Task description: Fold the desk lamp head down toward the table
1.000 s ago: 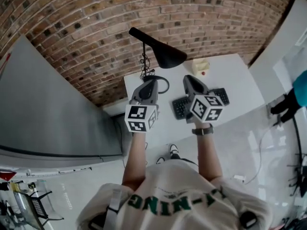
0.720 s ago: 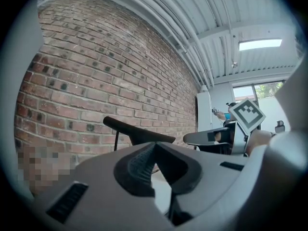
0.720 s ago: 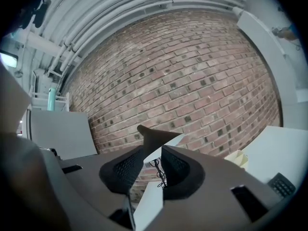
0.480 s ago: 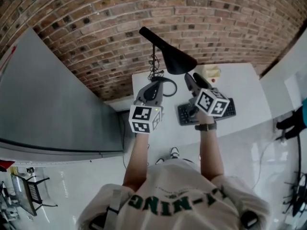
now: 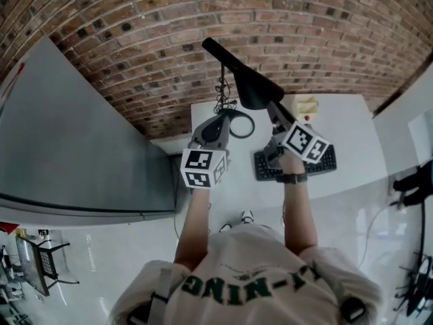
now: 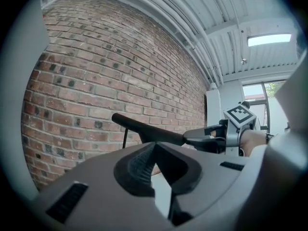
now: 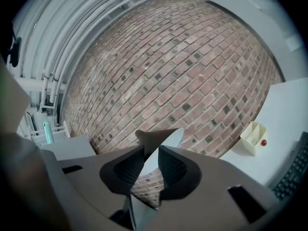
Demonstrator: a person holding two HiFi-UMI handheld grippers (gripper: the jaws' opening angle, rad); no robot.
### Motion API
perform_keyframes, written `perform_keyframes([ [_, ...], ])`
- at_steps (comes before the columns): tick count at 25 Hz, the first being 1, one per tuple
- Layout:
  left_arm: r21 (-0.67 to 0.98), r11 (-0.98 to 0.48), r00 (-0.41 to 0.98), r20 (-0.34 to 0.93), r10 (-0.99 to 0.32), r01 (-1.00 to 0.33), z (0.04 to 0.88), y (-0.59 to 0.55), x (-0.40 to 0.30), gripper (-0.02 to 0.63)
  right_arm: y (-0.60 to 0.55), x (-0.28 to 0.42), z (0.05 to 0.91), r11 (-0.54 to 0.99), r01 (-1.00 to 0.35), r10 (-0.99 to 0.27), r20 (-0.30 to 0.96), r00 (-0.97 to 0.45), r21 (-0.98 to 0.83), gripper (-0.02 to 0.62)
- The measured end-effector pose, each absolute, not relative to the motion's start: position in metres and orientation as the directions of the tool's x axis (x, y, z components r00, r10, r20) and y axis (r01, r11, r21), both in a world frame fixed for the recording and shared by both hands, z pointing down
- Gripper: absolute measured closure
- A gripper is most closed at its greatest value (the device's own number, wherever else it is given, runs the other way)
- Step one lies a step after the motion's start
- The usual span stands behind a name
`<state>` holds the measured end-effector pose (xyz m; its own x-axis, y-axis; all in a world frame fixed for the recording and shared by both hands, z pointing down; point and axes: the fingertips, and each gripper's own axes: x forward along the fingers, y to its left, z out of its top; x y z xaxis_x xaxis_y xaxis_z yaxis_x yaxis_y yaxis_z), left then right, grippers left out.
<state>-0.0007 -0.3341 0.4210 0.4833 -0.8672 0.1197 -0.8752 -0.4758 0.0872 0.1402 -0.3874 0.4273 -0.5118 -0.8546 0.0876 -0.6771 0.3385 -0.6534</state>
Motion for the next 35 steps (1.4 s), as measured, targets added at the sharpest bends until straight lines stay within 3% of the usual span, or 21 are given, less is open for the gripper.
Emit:
perform_keyframes([
  [9, 0.099, -0.469, 0.478, 0.128, -0.869, -0.878, 0.426, -0.341, -0.006, 0.604, -0.388, 0.143, 0.421, 0.341, -0.679, -0.851, 0.092, -0.516, -0.651, 0.531],
  [23, 0.098, -0.492, 0.502, 0.158, -0.85, -0.865, 0.44, -0.35, 0.0, 0.604, -0.389, 0.137, 0.444, 0.295, -0.62, -0.838, 0.115, -0.533, -0.727, 0.531],
  [35, 0.12, -0.464, 0.479, 0.189, -0.857, -0.877, 0.461, -0.355, -0.013, 0.604, -0.395, 0.138, 0.477, 0.239, -0.647, -0.833, 0.189, -0.52, -0.725, 0.528],
])
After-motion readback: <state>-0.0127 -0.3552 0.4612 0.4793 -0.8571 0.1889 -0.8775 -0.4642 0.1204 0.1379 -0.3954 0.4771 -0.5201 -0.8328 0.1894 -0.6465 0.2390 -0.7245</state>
